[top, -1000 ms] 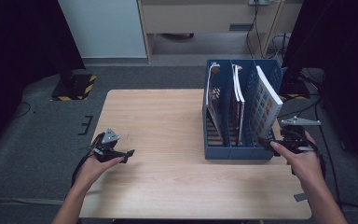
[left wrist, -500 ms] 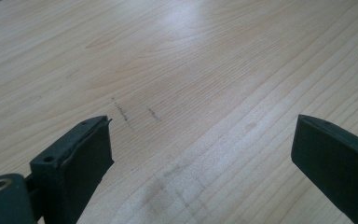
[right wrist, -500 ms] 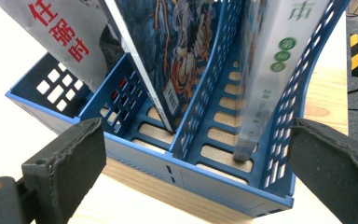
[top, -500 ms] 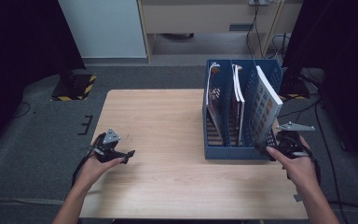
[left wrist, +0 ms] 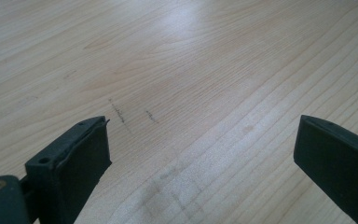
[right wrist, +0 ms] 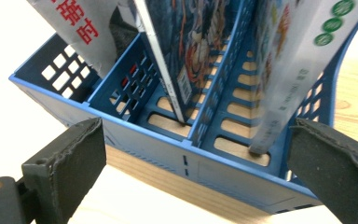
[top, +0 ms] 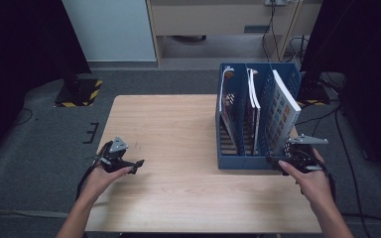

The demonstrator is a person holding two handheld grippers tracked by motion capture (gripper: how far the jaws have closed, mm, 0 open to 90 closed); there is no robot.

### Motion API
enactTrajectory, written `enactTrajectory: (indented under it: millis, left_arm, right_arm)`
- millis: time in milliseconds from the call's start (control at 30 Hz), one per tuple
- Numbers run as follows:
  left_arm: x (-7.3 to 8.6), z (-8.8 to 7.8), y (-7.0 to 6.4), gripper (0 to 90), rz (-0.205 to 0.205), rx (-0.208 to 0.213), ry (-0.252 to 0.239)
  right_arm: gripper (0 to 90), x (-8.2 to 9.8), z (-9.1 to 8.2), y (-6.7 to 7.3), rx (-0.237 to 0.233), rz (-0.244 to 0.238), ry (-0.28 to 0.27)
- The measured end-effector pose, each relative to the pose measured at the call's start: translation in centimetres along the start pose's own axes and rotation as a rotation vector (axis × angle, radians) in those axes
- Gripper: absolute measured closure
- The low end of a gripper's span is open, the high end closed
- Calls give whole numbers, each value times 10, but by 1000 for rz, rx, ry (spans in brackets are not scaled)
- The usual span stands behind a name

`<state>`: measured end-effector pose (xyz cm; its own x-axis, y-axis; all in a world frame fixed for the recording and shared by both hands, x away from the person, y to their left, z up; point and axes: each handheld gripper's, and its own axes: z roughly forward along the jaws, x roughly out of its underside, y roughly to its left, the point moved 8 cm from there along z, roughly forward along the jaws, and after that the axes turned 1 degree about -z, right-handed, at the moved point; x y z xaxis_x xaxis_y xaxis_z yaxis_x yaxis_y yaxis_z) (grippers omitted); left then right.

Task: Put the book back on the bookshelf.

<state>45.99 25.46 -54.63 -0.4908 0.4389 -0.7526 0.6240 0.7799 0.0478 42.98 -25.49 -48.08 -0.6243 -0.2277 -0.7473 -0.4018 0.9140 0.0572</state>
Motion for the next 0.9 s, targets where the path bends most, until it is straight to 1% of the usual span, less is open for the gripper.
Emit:
enactTrajectory:
  millis: [133, 567, 733, 767, 800, 900]
  left_arm:
    - [0, 1, -1, 30, 3, 0, 4]
    - [1, 2, -3, 29, 13, -1, 11]
    - [2, 3, -4, 29, 19, -1, 16]
    - [2, 3, -4, 29, 20, 0, 15]
    - [2, 3, -5, 29, 20, 0, 15]
    - [2, 3, -4, 29, 20, -2, 16]
  right_arm:
    - [50, 3, 2, 5, -9, -13, 5]
    - [49, 13, 6, 19, -23, -24, 19]
    - [50, 17, 10, 26, -30, -41, 25]
    - [49, 18, 11, 28, -32, -38, 30]
    - [50, 19, 11, 29, -33, -48, 29]
    - [50, 21, 12, 32, -36, -45, 33]
